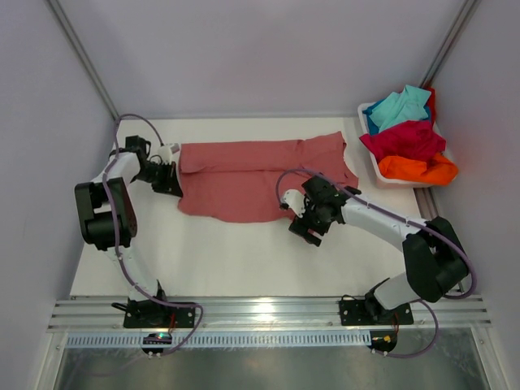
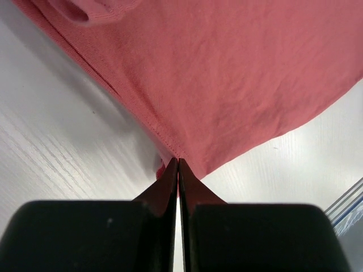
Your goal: Fold and stack the t-shirts
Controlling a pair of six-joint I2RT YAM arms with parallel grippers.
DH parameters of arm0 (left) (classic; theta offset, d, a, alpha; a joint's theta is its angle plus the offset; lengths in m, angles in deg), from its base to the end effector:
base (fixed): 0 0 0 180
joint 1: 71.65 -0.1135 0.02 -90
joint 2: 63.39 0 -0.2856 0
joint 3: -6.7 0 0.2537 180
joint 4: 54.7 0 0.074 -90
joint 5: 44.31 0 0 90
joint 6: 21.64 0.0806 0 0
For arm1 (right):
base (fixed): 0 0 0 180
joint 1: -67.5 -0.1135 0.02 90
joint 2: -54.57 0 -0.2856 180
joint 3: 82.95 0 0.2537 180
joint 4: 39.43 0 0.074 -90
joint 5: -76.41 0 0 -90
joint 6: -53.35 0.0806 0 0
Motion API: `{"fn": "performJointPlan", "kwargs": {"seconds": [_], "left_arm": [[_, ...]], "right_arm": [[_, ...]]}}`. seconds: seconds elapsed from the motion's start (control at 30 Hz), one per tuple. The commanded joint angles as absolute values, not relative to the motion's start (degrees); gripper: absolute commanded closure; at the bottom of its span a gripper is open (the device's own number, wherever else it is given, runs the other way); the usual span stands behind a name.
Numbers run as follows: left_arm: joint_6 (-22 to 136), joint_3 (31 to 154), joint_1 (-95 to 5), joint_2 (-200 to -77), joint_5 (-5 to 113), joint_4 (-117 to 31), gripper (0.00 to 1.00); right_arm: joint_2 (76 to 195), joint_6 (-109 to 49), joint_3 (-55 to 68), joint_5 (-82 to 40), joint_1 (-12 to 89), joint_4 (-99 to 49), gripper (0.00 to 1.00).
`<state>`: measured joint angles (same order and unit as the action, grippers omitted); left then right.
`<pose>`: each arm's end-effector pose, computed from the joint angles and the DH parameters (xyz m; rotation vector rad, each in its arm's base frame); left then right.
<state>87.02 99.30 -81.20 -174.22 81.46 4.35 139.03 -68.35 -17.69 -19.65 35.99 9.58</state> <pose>0.3956 0.0188 0.1651 0.3086 2.6615 -0.7653 0.2421 0.1584 0.1712 -1.4691 2.3339 0.1451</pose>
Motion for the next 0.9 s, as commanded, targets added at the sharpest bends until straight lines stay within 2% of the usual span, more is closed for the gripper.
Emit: {"fn": "performJointPlan", "kwargs": {"seconds": [0.0, 0.17, 0.2, 0.3, 0.4, 0.5, 0.53, 0.6, 0.63, 0.67, 0.7, 0.87], "left_arm": [[87.79, 99.75, -81.15, -169.40, 84.62, 6.53, 1.00], [87.26, 100.54, -81.15, -167.28, 85.24, 7.23, 1.00], [87.17, 100.63, -81.15, -167.11, 85.42, 7.41, 1.00], [87.17, 100.45, -81.23, -166.67, 86.56, 7.67, 1.00], [87.17, 99.75, -81.23, -166.58, 87.09, 7.85, 1.00], [87.52, 98.70, -81.15, -166.40, 87.00, 7.85, 1.00], [87.79, 98.52, -81.23, -166.23, 87.00, 7.94, 1.00], [88.31, 98.26, -81.23, -165.96, 86.74, 8.55, 1.00], [88.49, 98.26, -81.23, -165.88, 86.65, 8.64, 1.00], [88.58, 98.17, -81.15, -165.70, 86.48, 8.73, 1.00], [88.84, 98.17, -81.23, -165.53, 86.13, 8.82, 1.00], [90.60, 98.52, -81.23, -164.65, 85.77, 11.18, 1.00]], "right_arm": [[136.57, -70.22, -15.83, -23.78, 33.05, 13.80, 0.16], [136.39, -69.78, -18.28, -20.72, 31.02, 10.31, 0.16], [136.92, -69.35, -19.42, -16.79, 30.94, 8.81, 0.16], [140.07, -69.25, -21.27, -10.28, 30.94, 4.59, 0.16], [143.41, -69.52, -21.81, -8.93, 30.94, 0.98, 0.16], [147.19, -69.69, -21.02, -7.27, 31.02, -0.70, 0.21], [148.16, -69.69, -21.01, -6.82, 31.02, -1.74, 0.24], [151.40, -70.04, -20.40, -6.21, 30.94, -2.28, 0.40], [152.56, -70.22, -20.05, -6.47, 31.02, -1.85, 0.67], [153.61, -70.39, -19.52, -6.64, 30.94, -1.41, 0.86], [154.32, -69.79, -18.47, -6.64, 30.85, -1.32, 0.97], [151.70, -68.47, -15.31, -6.03, 30.85, 1.93, 0.97]]}}
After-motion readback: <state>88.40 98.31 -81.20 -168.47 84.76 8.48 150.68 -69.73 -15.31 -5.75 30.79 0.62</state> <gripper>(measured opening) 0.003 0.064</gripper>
